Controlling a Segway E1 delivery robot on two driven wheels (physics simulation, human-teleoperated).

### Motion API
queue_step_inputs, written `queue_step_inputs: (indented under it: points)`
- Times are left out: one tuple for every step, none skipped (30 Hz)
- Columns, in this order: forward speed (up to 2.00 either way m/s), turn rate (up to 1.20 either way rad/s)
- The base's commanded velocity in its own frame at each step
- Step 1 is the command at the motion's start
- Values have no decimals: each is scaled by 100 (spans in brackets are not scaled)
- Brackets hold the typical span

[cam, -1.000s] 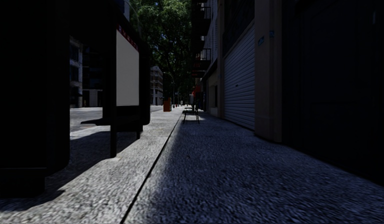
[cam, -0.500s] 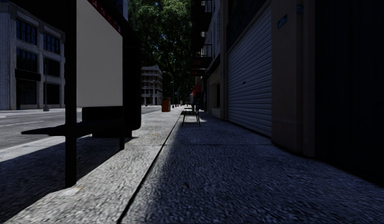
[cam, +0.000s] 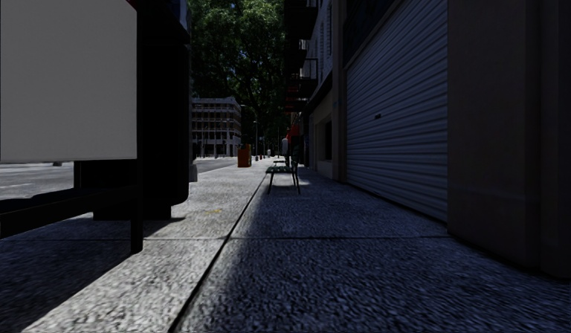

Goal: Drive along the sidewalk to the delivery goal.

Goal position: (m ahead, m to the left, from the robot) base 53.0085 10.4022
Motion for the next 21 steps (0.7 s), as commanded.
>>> queue_step_inputs:
  points:
    - [200, 0]
    - [200, 0]
    - [200, 0]
    - [200, 0]
    - [200, 0]
    - [200, 0]
    - [200, 0]
    - [200, 0]
    - [200, 0]
    - [200, 0]
    - [200, 0]
    - [200, 0]
    - [200, 0]
    - [200, 0]
    - [200, 0]
    - [200, 0]
    - [200, 0]
    - [200, 0]
    - [200, 0]
    - [200, 0]
    - [200, 0]
